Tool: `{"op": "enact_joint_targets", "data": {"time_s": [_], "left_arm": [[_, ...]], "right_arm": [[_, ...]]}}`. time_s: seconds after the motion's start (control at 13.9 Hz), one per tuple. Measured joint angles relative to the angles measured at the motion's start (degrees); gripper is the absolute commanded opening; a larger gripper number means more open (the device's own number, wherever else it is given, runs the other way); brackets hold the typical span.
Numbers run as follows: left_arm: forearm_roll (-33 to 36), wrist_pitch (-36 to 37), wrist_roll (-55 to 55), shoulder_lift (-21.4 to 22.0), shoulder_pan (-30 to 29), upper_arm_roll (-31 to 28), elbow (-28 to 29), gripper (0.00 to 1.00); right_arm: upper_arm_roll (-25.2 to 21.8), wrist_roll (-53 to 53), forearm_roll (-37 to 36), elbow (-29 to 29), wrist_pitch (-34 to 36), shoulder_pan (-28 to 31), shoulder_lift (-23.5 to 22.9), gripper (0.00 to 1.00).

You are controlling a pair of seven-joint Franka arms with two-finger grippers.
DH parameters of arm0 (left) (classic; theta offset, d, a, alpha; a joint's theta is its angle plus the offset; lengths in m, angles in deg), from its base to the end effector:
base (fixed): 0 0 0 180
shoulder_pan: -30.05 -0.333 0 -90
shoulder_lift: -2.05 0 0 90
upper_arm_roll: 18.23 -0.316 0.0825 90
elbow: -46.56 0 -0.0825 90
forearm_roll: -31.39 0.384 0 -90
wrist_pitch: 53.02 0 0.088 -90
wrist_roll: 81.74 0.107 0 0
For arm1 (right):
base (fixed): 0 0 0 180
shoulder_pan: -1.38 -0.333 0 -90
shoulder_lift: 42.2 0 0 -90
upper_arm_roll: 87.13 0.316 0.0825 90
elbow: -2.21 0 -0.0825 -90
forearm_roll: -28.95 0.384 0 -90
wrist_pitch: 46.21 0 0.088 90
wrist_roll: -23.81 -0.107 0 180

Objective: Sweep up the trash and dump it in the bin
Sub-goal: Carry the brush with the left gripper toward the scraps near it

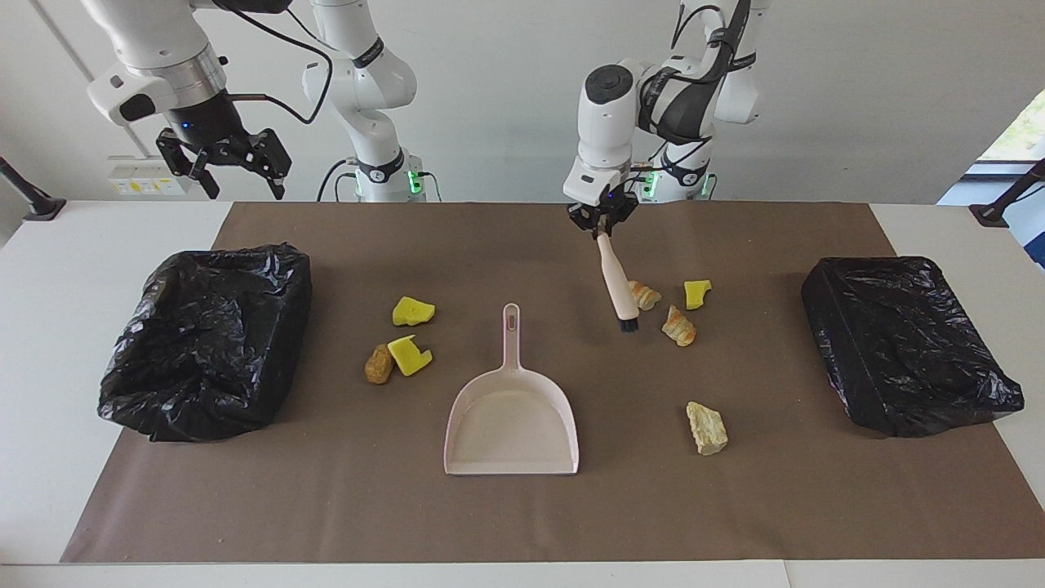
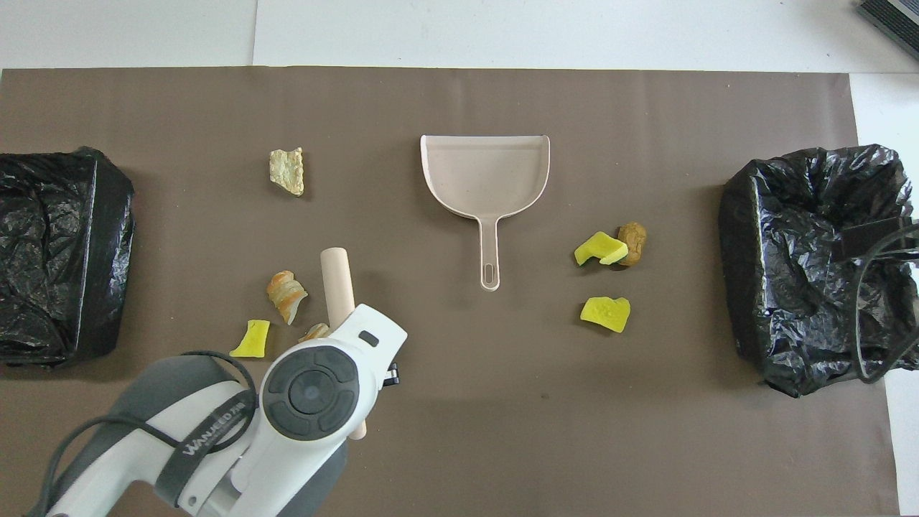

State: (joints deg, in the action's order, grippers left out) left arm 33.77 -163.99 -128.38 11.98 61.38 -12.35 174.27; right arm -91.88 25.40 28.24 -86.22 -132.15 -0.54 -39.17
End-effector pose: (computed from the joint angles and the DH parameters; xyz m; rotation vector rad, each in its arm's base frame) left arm 0.3832 -0.2887 0.4355 -3.0107 -0.2262 0.0789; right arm 0.5301 -0.0290 0.6597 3.1330 -0.0352 0.0140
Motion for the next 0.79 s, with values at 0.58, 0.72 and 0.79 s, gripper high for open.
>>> {"op": "enact_joint_targets", "data": {"time_s": [0.58, 0.72, 0.79], "left_arm": [[1.37, 4.86, 0.9, 1.52, -13.34, 0.12, 1.14, 0.0], [2.46, 6.01, 0.9, 1.68, -15.08, 0.1, 1.82, 0.0], [2.64, 6.14, 0.9, 2.07, -15.58, 0.13, 2.73, 0.0]], "right_arm": [[0.0, 0.0, 0.0, 0.0, 0.0, 0.0, 0.0, 1.0], [0.0, 0.0, 0.0, 0.0, 0.0, 0.0, 0.0, 1.0], [0.0, 0.0, 0.0, 0.0, 0.0, 0.0, 0.0, 1.0]]}}
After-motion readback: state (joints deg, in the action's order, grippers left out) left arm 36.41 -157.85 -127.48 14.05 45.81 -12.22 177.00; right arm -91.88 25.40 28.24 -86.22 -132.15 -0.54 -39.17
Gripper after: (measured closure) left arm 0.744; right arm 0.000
